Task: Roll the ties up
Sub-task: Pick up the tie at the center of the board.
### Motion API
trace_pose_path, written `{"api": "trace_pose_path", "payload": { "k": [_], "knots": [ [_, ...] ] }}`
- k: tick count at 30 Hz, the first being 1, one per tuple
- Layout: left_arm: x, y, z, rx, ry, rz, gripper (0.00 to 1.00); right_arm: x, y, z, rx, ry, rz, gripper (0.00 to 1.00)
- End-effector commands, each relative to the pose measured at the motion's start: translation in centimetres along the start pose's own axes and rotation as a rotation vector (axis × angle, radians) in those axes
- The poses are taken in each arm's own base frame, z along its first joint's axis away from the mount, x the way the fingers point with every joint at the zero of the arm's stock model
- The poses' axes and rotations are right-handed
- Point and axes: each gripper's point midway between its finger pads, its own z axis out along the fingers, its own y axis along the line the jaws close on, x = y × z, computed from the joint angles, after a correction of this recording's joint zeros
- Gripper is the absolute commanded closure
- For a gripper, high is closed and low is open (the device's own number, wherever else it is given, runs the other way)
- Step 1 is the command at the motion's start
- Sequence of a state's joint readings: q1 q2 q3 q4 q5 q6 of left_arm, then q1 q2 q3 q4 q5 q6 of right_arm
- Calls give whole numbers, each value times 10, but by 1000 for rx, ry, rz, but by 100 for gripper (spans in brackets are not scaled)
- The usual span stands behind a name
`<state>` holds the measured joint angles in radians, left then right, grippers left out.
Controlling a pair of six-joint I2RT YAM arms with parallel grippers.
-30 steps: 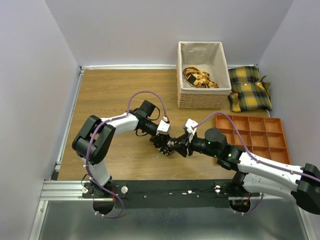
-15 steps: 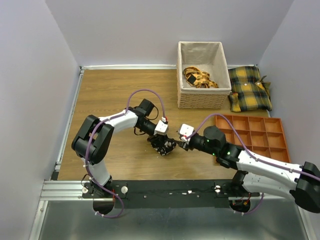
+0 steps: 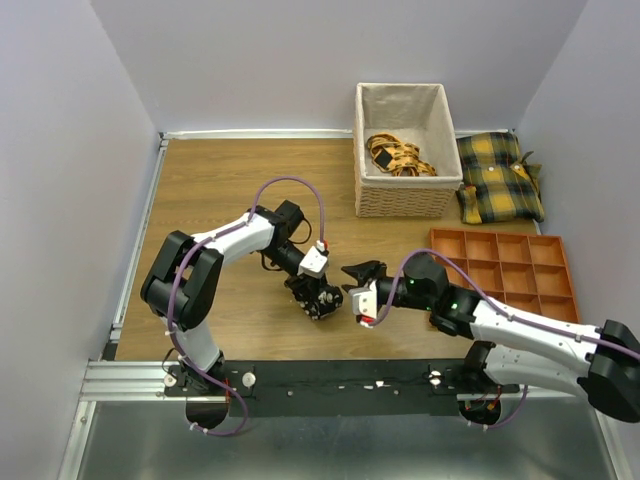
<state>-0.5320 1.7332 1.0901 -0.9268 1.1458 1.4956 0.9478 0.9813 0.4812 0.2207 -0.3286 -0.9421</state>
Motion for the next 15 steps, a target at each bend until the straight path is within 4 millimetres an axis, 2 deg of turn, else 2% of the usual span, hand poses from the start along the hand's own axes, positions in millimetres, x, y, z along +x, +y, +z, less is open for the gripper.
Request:
{"api": "trace_pose_path", "payload": {
  "k": [1,6,11,15],
  "knots": [
    [-22,-4,-5,21,-51,44,100,-1,7,14,-99,-1,-215,48],
    [-23,-5,-6,25,-47,41,100,-13,-3,26,-87,-21,-327,48],
    [-20,-7,-5,30,-48,33,100,-22,-14,29,-72,-16,-378,48],
    [-20,-5,-4,28,-48,32,100,-26,-9,33,-119,-24,-404,48]
  ]
}}
